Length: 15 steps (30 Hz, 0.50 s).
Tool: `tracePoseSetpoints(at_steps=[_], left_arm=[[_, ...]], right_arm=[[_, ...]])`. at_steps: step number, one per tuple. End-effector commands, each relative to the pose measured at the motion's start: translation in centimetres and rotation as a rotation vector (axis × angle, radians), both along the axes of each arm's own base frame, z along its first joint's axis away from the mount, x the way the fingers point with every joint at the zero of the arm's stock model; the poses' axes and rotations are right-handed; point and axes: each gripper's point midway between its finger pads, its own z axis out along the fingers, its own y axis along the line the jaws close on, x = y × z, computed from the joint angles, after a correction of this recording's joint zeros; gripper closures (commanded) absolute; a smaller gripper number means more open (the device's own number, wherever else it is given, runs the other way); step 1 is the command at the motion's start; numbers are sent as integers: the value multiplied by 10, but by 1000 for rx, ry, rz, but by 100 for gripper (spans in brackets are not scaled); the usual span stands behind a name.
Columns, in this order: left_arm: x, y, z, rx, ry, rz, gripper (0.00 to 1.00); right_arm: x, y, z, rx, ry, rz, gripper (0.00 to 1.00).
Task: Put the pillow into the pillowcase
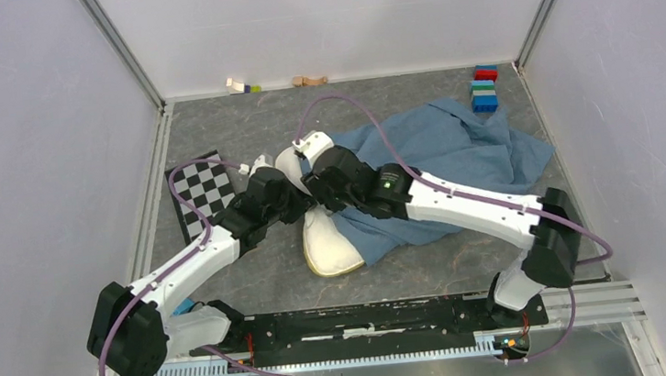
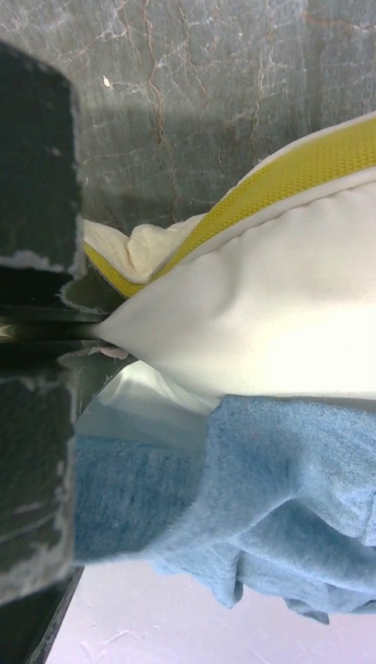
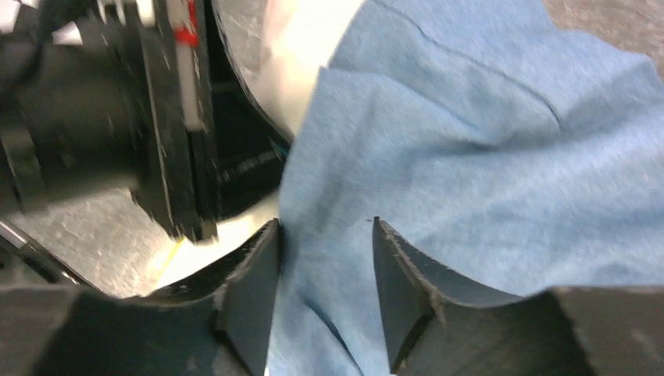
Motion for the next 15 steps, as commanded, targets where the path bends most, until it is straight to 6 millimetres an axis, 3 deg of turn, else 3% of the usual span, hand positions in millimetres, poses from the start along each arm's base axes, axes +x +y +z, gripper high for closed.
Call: tracePoseSetpoints(at_steps=[1, 4, 8, 15], left_arm=[[8, 4, 17, -40, -26, 84, 98], [9, 4, 14, -28, -11, 89, 98], [10, 3, 11, -19, -1, 88, 98], [11, 3, 8, -11, 6, 89, 98]], right_arm=[[-18, -32, 21, 51, -71, -67, 46], [-47, -46, 7, 37, -56, -70, 51], [-83, -60, -15, 51, -15, -83, 50], [-112, -60, -63, 9, 32, -52, 36]])
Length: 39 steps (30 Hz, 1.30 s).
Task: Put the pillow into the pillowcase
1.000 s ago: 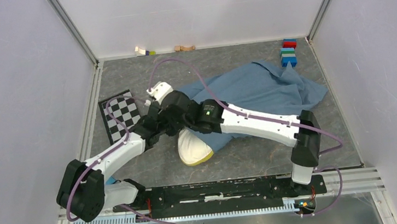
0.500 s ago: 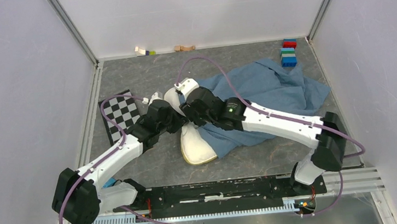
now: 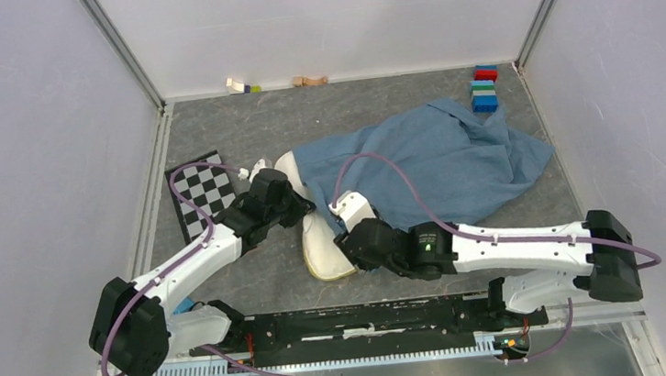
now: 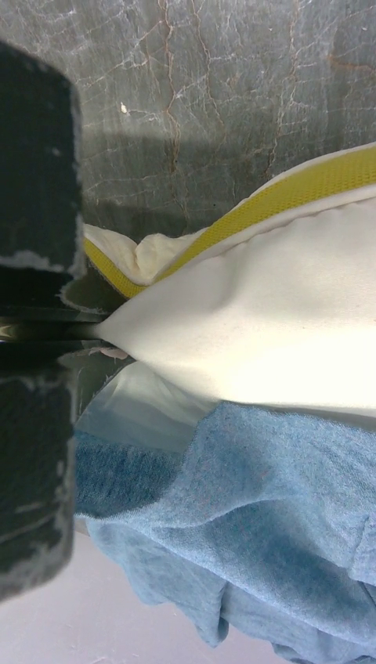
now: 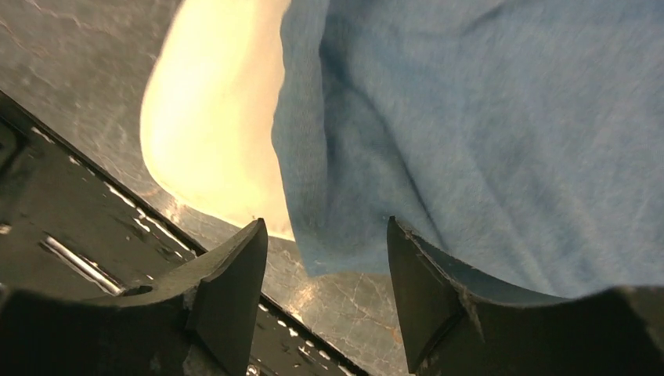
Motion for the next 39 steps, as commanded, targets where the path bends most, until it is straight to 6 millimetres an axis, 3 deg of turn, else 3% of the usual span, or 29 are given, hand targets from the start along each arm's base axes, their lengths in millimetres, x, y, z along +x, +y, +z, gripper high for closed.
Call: tracePoseSetpoints(at_steps=[1, 7, 9, 10, 12, 14, 17, 18, 20, 24, 26, 29, 31, 34, 37, 39], left_arm=[[16, -5, 26, -49, -64, 48, 98], [17, -3, 27, -36, -69, 49, 98], [17, -3, 27, -35, -72, 51, 98], [17, -3, 27, -37, -73, 53, 98], [19, -5, 28, -44, -76, 56, 98], [22, -13, 29, -77, -81, 60, 98], [20, -33, 32, -82, -102, 66, 98], [18, -38, 32, -85, -104, 68, 98], [15, -45, 30, -115, -99, 75, 98], [9, -44, 25, -116, -96, 76, 98], [5, -42, 26, -116, -101, 67, 98], [-3, -42, 25, -121, -103, 25, 97], [-11, -41, 22, -112, -90, -16, 83], [-22, -23, 20, -52, -87, -12, 41], [-26, 15, 20, 43, -97, 68, 23], [-26, 41, 21, 90, -90, 117, 18]], right_arm=[[-2, 2, -23, 4, 5, -53, 36], [-5, -7, -55, -63, 28, -68, 40], [-5, -12, -59, -90, 31, -83, 52], [-4, -13, -58, -95, 29, -92, 65], [-5, -4, -43, -86, 22, -82, 85], [-20, 31, -11, -20, 14, 3, 99], [-66, 101, 50, 100, 19, 230, 100], [-78, 117, 66, 140, 28, 283, 100], [-86, 128, 79, 202, 40, 330, 100], [-64, 103, 57, 185, 55, 259, 100], [-55, 89, 55, 195, 48, 223, 92], [-38, 73, 65, 205, 10, 167, 64], [-22, 62, 75, 206, -19, 123, 50], [8, 45, 77, 184, -45, 43, 31], [31, 38, 70, 150, -59, -21, 20], [44, 41, 67, 142, -69, -52, 18]])
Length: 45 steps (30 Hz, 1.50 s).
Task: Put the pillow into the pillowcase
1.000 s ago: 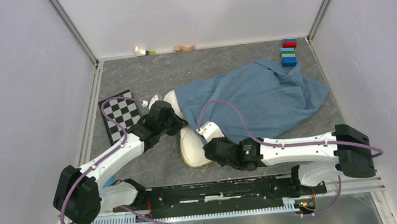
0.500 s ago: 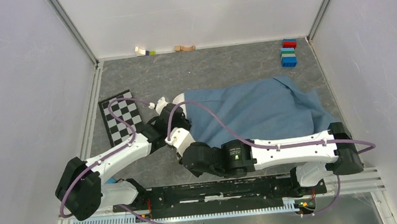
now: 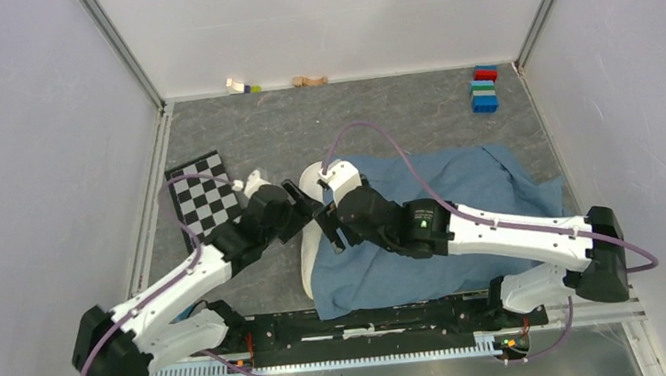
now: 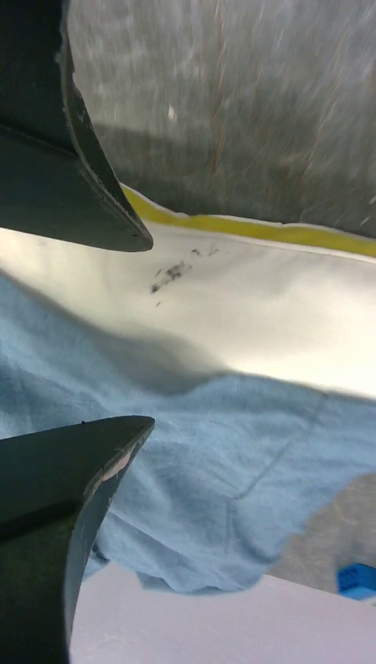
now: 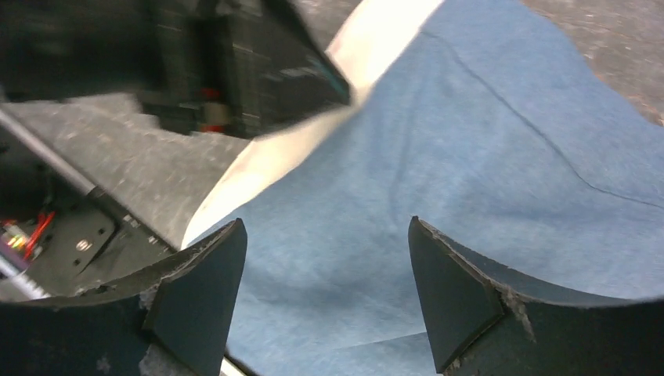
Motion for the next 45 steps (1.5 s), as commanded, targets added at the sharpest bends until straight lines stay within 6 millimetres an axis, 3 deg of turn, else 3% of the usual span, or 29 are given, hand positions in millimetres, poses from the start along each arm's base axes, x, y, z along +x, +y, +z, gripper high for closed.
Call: tracePoseSetpoints(at_steps=[1, 2, 6, 9, 18, 20, 22, 23, 24, 25, 28, 32, 36, 40, 45], left_arm=[[3, 58, 10, 114, -34, 116, 16], [3, 69, 11, 122, -29, 135, 14], [4, 99, 13, 143, -13, 184, 7], [5, 113, 13, 149, -4, 205, 5], [11, 125, 14, 134, 0, 205, 3], [13, 123, 15, 126, 3, 191, 3], [15, 120, 17, 118, -1, 174, 3], [16, 119, 19, 115, -8, 168, 4], [17, 117, 20, 111, -14, 156, 5], [18, 115, 22, 107, -15, 148, 6], [19, 104, 21, 78, 1, 106, 11], [20, 83, 24, -21, 11, 37, 17], [18, 57, 35, -142, 15, -57, 20], [11, 33, 50, -263, 15, -138, 17], [2, 18, 53, -333, 30, -182, 11]], right_arm=[[32, 6, 9, 7, -52, -84, 17], [36, 11, 6, -7, -57, -92, 10], [52, 30, -10, -71, -60, -135, 2], [60, 42, -29, -99, -54, -165, 2], [70, 61, -121, -248, 11, -179, 3], [73, 53, -148, -316, 44, -195, 1], [76, 37, -165, -345, 83, -211, 17], [77, 31, -167, -327, 94, -208, 34], [79, 28, -158, -290, 96, -210, 59], [82, 24, -147, -262, 84, -212, 75], [89, 23, -89, -166, 31, -186, 100], [85, 22, -8, 8, -29, -106, 100], [78, 10, 47, 101, -88, -51, 100], [73, -5, 80, 154, -131, -46, 100], [72, -20, 104, 187, -164, -66, 100]])
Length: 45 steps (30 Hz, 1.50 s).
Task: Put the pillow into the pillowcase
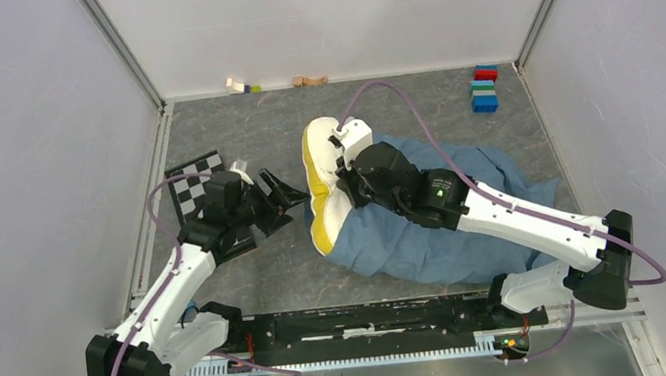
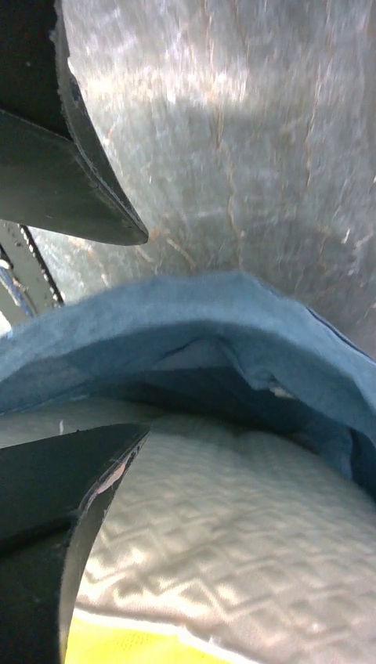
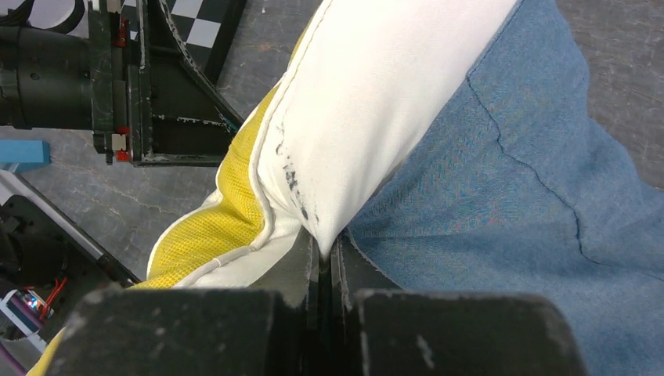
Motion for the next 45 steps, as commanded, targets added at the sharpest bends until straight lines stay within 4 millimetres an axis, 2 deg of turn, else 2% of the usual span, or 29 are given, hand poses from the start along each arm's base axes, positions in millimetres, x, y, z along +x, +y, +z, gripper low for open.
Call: tracePoseSetpoints(at_steps=[1, 3, 6, 12, 16, 21, 24, 26, 28, 29, 30, 31, 32, 35, 38, 45], left_arm=[[-6, -26, 22, -136, -28, -78, 10], [-10, -33, 19, -139, -18, -98, 10], [-17, -39, 3, -101, 17, -103, 10], [-23, -33, -33, -18, 63, -61, 8], [-18, -39, -36, -33, 58, -72, 7], [-13, -60, -40, -130, 79, -96, 8], [-6, -77, -33, -201, 57, -108, 14], [-4, -90, -32, -222, 60, -124, 29], [0, -100, -27, -250, 42, -138, 59], [1, -104, -25, -258, 39, -144, 81], [2, -107, -24, -259, 37, -145, 96], [2, -108, -24, -258, 35, -144, 97], [4, -108, -21, -256, 24, -141, 98], [5, -106, -16, -239, 6, -132, 97], [6, -105, -11, -222, -10, -132, 98], [7, -106, -9, -209, -17, -138, 98]], right_arm=[[1, -5, 52, 99, -84, 7, 100], [1, -7, 56, 106, -90, 1, 100], [1, -9, 61, 106, -95, -4, 100], [-1, -12, 73, 118, -108, 2, 100], [-4, -12, 72, 122, -99, 11, 100], [-6, -12, 73, 133, -97, 20, 100], [-9, -7, 57, 132, -65, 38, 100], [-14, -1, 39, 139, -28, 57, 99], [-18, 1, 21, 137, 9, 67, 88], [-19, 1, 14, 134, 22, 64, 76], [-20, -1, 11, 129, 30, 59, 64], [-21, -4, 8, 128, 37, 52, 50], [-21, -7, 5, 119, 43, 40, 41], [-23, -20, 1, 111, 52, 0, 24], [-25, -27, -9, 87, 73, -17, 22], [-33, -18, -36, 56, 127, 0, 21]])
